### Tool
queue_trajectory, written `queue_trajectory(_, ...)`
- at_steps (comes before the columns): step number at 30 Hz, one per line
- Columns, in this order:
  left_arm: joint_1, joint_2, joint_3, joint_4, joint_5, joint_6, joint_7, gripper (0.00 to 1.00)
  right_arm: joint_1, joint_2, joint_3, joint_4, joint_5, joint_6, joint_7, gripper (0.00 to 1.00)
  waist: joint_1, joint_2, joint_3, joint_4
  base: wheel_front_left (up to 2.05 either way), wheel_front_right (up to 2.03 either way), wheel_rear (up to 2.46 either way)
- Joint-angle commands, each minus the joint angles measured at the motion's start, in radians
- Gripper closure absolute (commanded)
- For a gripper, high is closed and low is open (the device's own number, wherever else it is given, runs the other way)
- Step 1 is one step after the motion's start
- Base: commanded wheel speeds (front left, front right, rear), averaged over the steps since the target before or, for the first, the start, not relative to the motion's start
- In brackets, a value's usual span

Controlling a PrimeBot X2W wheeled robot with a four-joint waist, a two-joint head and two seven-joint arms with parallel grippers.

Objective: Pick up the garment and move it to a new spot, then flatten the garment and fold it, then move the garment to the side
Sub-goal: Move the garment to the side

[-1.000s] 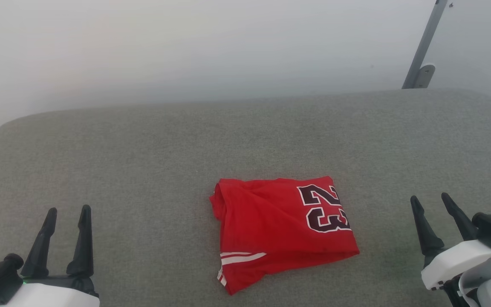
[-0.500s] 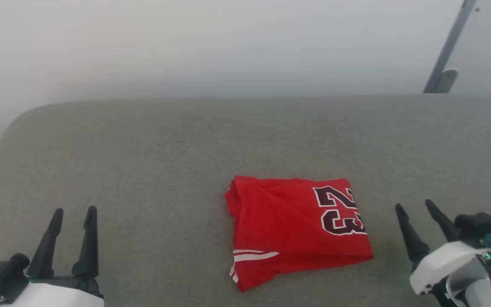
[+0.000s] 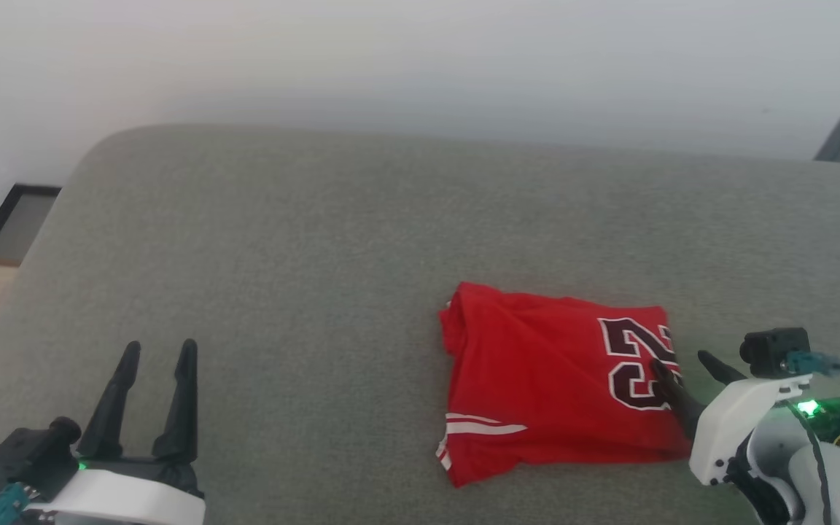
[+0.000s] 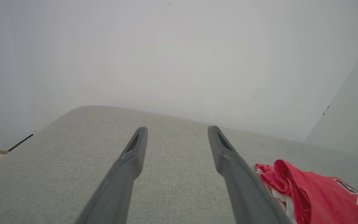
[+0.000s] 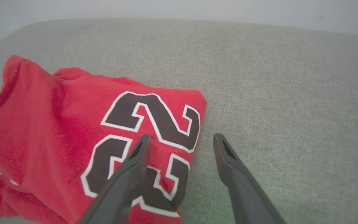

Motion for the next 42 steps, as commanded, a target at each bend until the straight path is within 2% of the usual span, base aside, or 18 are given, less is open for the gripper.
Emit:
queue_trajectory(1, -0.014, -0.004, -0.004, 0.003, -0.006, -0.003, -0.004, 0.00, -0.012, -0.003, -0.004, 0.011, 0.005, -0.001, 0.020, 0.00, 0.0000, 0.0000, 0.019, 0.020, 0.00, 0.00, 0.00)
queue_trajectory(17, -0.070, -0.024, -0.037, 0.020, -0.014, -0.003, -0.004, 0.00, -0.092, -0.003, 0.012, 0.145, 0.035, -0.001, 0.501, 0.00, 0.0000, 0.0000, 0.095, 0.075, 0.00, 0.00, 0.00)
queue_trajectory(18, -0.071, -0.025, -0.037, 0.022, -0.015, -0.003, -0.004, 0.00, -0.095, -0.003, 0.012, 0.149, 0.035, -0.001, 0.527, 0.36, 0.0000, 0.0000, 0.096, 0.076, 0.00, 0.00, 0.00)
queue_trajectory(19, -0.076, -0.027, -0.038, 0.024, -0.013, -0.003, -0.004, 0.00, -0.104, -0.007, 0.006, 0.144, 0.017, -0.001, 0.566, 1.00, 0.0000, 0.0000, 0.099, 0.076, 0.00, 0.00, 0.00)
queue_trajectory(28, -0.088, -0.023, -0.036, 0.024, -0.009, -0.002, -0.004, 0.00, -0.147, -0.008, -0.052, 0.057, -0.007, -0.002, 0.602, 1.00, 0.0000, 0.0000, 0.103, 0.054, 0.00, 0.00, 0.00)
queue_trajectory(35, -0.116, -0.004, -0.059, 0.023, -0.001, -0.002, -0.004, 0.00, -0.184, -0.058, -0.082, -0.030, -0.022, -0.002, 0.609, 1.00, 0.0000, 0.0000, 0.119, 0.006, 0.00, 0.00, 0.00)
queue_trajectory(42, -0.176, 0.009, -0.104, 0.031, 0.016, -0.002, -0.004, 0.00, -0.245, -0.136, -0.095, -0.065, -0.019, -0.001, 0.596, 1.00, 0.0000, 0.0000, 0.154, -0.063, 0.00, 0.00, 0.00)
